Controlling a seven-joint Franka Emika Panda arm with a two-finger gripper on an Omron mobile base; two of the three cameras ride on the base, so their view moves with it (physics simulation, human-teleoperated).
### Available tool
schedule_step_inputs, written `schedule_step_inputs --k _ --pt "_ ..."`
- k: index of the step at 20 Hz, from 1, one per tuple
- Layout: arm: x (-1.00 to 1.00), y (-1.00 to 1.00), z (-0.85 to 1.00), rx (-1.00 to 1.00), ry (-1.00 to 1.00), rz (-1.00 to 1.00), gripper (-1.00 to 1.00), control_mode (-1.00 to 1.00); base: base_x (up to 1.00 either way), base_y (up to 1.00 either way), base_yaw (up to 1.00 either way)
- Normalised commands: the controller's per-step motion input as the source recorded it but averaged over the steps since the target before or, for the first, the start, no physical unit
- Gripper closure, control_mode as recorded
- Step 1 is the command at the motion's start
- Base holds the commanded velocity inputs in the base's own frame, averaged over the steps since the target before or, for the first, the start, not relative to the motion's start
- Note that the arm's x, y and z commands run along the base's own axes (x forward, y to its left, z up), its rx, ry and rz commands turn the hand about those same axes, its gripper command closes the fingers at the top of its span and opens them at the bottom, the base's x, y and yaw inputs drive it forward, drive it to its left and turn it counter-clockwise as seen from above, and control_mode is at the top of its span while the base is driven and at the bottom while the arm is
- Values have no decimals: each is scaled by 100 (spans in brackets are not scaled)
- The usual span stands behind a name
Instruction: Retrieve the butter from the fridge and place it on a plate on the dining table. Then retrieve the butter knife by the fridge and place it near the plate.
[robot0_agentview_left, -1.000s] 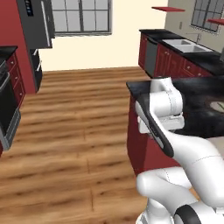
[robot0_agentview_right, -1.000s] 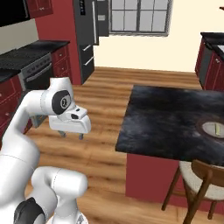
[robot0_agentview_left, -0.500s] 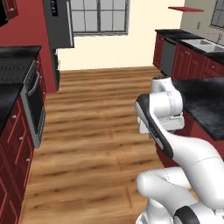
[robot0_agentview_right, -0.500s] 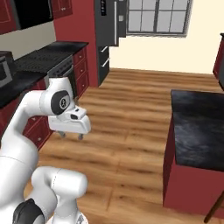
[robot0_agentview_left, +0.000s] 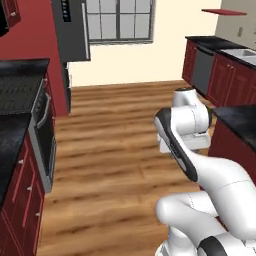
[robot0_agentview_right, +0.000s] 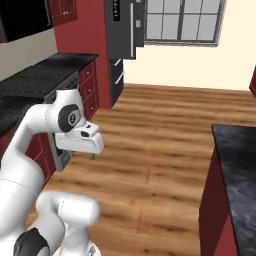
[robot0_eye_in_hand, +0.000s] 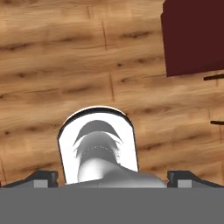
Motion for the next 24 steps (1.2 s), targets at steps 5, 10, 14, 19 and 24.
schedule_step_inputs --k 5,10,14,19,24 --pt "0 0 0 0 0 0 -100 100 100 68 0" --pt "0 0 0 0 0 0 -100 100 100 37 0" --pt "0 0 0 0 0 0 -100 100 100 16 0" --pt "0 0 0 0 0 0 -100 100 100 6 1" --pt "0 0 0 0 0 0 -100 100 100 5 0"
